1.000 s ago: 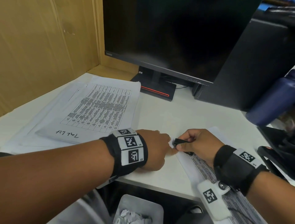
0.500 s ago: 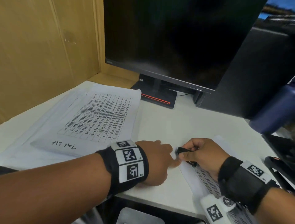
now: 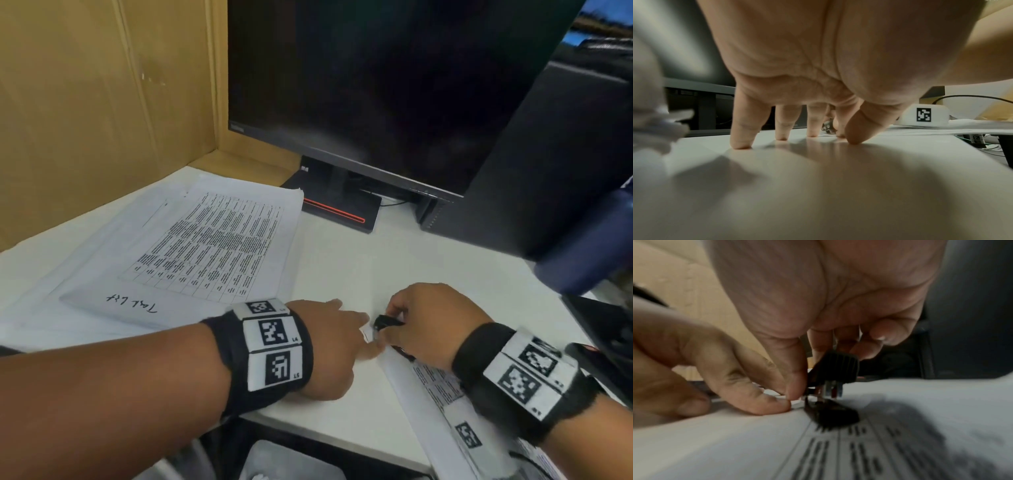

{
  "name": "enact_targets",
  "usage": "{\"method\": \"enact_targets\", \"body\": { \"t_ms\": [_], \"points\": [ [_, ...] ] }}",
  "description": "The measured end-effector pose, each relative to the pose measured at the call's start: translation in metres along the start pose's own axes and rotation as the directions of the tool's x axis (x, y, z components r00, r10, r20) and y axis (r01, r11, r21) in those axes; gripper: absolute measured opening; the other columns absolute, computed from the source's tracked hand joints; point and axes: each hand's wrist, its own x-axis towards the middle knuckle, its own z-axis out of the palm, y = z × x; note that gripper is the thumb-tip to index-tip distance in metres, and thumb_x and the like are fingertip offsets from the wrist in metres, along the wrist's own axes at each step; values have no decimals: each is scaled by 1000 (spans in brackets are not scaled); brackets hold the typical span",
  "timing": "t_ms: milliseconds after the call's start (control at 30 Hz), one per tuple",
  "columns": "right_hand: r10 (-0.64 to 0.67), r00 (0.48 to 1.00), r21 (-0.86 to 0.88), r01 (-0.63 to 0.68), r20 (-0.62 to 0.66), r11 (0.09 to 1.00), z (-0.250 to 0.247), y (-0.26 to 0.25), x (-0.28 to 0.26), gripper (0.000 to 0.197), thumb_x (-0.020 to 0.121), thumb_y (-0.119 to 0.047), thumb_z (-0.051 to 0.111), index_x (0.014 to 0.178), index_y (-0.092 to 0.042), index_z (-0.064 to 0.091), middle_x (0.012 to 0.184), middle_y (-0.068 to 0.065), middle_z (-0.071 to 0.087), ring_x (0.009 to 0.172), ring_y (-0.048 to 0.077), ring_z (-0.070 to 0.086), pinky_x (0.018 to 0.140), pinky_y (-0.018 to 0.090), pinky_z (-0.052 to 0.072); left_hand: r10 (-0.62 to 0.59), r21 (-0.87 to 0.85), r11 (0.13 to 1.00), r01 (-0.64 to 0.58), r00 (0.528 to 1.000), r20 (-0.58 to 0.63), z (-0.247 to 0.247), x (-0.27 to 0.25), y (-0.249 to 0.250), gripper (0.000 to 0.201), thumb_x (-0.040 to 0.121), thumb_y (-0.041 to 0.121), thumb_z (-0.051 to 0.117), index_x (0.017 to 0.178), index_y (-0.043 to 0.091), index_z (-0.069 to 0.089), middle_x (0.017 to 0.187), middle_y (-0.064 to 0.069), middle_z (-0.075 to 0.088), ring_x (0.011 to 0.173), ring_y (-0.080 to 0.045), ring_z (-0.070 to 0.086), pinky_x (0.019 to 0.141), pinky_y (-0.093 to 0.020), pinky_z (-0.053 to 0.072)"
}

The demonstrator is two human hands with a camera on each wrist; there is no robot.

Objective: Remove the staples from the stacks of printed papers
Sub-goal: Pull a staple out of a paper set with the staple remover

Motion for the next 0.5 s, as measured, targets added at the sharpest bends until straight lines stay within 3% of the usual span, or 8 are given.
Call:
{"method": "enact_targets", "body": {
  "t_ms": [167, 367, 500],
  "points": [
    [-35, 998, -54, 38, 61, 998, -6, -6, -2, 16, 86, -42, 65, 90, -28, 71, 86, -7, 69, 77, 10, 63, 68, 25, 52, -7, 31, 999, 6, 999, 39, -7, -3, 5, 70, 104, 23, 35, 160, 48, 1, 172, 8, -8, 159, -31, -4, 125, -57, 21],
    [-143, 987, -203, 126, -74, 971, 2, -10, -9, 11, 87, -34, 60, 94, -30, 68, 94, -11, 57, 80, 12, 56, 74, 29, 53, 15, -17, 1000, -15, 999, 30, -5, -4, 0, 74, 99, 25, 40, 160, 47, 4, 172, 8, -10, 160, -29, -3, 123, -53, 27],
    [-209, 976, -232, 188, -67, 954, 3, -6, -10, 13, 89, -34, 59, 98, -30, 66, 95, -10, 53, 83, 13, 53, 76, 32, 53, -10, -13, 1000, 10, 999, 37, -5, -3, 3, 78, 97, 24, 43, 160, 48, 4, 172, 7, -10, 160, -29, -3, 121, -56, 30]
  ]
}}
